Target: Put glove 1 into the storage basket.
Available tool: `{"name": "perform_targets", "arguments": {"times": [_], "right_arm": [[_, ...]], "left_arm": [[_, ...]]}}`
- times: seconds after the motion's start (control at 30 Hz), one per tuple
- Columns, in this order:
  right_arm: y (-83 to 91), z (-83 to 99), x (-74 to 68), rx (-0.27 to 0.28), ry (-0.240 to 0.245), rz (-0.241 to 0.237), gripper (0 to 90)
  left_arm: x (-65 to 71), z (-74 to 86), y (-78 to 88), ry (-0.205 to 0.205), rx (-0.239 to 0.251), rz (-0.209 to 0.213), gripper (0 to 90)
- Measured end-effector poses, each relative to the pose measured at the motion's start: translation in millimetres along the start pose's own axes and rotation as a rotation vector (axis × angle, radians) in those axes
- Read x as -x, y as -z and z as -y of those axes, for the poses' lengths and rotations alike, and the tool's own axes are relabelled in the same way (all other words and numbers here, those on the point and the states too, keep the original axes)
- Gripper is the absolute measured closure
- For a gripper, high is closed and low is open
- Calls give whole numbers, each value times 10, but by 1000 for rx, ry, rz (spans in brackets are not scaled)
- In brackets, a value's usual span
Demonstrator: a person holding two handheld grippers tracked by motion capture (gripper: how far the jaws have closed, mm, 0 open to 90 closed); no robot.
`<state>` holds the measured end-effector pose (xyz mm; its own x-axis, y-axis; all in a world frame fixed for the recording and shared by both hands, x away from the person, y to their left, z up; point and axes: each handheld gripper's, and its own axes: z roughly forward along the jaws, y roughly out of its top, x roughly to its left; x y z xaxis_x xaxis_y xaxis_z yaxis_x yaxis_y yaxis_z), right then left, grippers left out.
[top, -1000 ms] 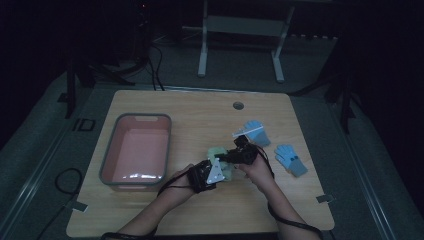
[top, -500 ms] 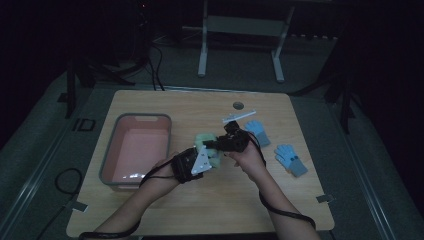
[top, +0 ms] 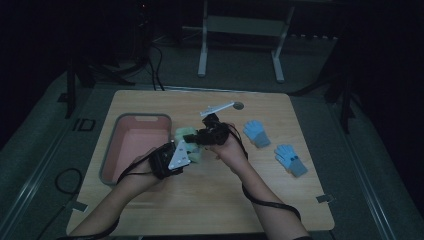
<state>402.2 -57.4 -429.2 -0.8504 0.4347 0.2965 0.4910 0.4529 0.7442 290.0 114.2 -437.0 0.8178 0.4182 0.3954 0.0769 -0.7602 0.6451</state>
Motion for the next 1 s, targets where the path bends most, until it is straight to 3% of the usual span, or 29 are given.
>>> {"name": "perform_targets", "arguments": {"times": [0.13, 0.6, 1.0], "right_arm": [[-125, -84, -72, -4, 11, -3, 723], [-645, -402, -359, -35, 42, -78, 724], [-1117, -504, -567, -49, 53, -137, 724]], "left_arm": [[-49, 98, 85, 10, -17, -11, 750], [-177, 506, 339, 43, -77, -55, 750], [-261, 955, 530, 80, -133, -56, 751]]}}
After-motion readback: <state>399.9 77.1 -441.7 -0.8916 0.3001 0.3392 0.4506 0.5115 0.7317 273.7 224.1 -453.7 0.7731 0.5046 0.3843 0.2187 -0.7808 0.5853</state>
